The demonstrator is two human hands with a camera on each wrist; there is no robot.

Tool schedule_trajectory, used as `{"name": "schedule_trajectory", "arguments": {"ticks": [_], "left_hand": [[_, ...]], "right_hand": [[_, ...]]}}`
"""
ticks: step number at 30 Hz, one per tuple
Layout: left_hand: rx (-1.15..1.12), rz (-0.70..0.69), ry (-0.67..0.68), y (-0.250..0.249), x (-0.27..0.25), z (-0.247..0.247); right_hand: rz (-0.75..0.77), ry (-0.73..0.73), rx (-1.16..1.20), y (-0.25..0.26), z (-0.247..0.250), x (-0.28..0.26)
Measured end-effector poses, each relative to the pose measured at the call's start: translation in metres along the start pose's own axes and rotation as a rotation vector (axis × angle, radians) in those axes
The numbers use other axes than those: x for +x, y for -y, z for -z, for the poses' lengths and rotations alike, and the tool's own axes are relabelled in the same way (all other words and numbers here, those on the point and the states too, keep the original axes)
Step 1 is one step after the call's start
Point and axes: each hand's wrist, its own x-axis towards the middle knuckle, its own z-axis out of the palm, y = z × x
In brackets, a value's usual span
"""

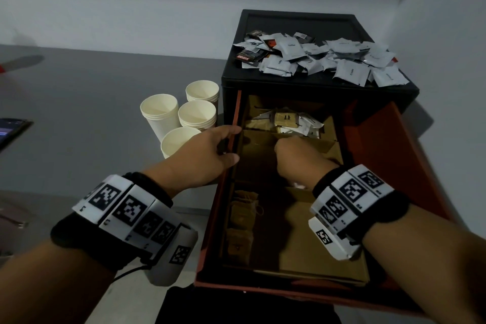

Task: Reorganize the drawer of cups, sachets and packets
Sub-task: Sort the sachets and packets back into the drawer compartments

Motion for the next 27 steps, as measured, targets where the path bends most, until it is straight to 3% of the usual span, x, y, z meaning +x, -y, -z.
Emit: {"name": "schedule_trajectory", "arguments": {"ticks": [3, 6, 14, 27], "left_hand": [[-0.015, -0.003, -0.001, 0.0, 0.0, 0.0], [-0.014, -0.004, -0.004, 0.001, 0.0, 0.0], [-0.011, -0.022, -0.006, 0.004, 0.0, -0.001], [-0.054, -0.021, 0.014, 0.007, 0.002, -0.001]], "right_hand": [[0.05, -0.069, 0.161, -0.006, 0.009, -0.003], [0.108, -0.007, 0.331, -0.006, 0.025, -0.017], [0.208, 0.338, 0.109, 0.021, 0.021, -0.043], [0.137, 0.325, 0.165, 0.016, 0.007, -0.034]]}}
